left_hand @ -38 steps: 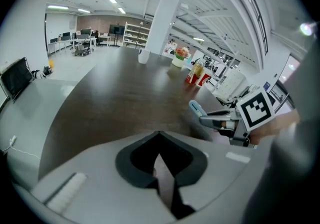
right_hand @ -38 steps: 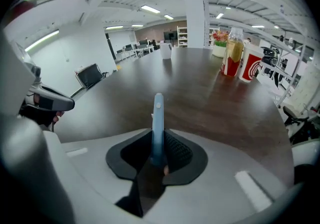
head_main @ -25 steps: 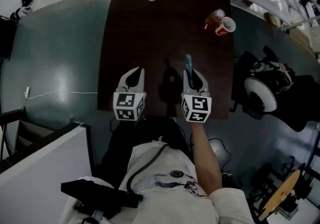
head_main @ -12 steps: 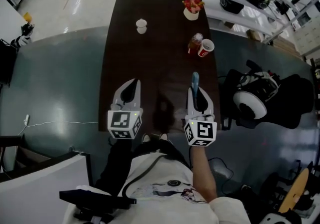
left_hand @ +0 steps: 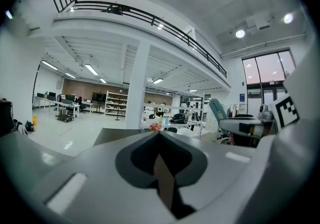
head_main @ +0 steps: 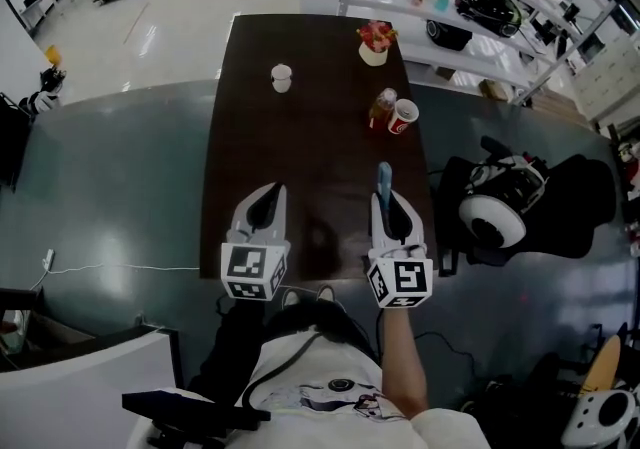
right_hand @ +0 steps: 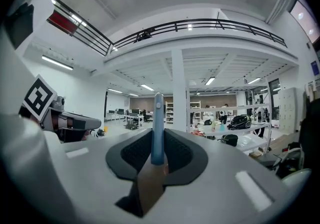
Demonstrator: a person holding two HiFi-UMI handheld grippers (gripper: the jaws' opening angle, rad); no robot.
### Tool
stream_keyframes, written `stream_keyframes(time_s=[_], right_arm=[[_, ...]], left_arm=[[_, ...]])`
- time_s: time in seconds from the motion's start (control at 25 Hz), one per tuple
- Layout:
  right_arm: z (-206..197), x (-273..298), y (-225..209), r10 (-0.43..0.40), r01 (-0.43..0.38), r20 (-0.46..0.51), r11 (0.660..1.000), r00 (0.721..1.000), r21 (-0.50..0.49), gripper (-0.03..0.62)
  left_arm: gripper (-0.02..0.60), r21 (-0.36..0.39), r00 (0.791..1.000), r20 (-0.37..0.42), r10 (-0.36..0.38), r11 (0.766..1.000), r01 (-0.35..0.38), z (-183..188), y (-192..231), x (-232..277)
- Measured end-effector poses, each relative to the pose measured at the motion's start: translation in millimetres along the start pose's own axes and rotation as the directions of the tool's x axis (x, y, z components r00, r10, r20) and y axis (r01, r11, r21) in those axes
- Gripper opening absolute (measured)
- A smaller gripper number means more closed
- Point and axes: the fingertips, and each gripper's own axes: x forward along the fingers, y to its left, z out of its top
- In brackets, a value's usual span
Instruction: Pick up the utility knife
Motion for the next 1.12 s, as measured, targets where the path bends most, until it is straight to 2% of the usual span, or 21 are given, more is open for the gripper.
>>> stream_keyframes(time_s=[0.48,1.12], right_arm=[[8.1,-37.9,27.6,0.072,-0.071,0.034,0.997,0.997,-0.02,0.071],[-6.0,-172.8,45.9,0.184,-0.184,0.045,0.983,0.982,-0.002,0.072]], left_arm=[[-0.002,-0.008,1.0,0.019,0.023,1.0,-0.023,-3.8,-15.4,-38.5],[-0.002,-0.022,0.995,0.023,0.099,0.995,-0.099,-26.9,-105.1,-147.7]])
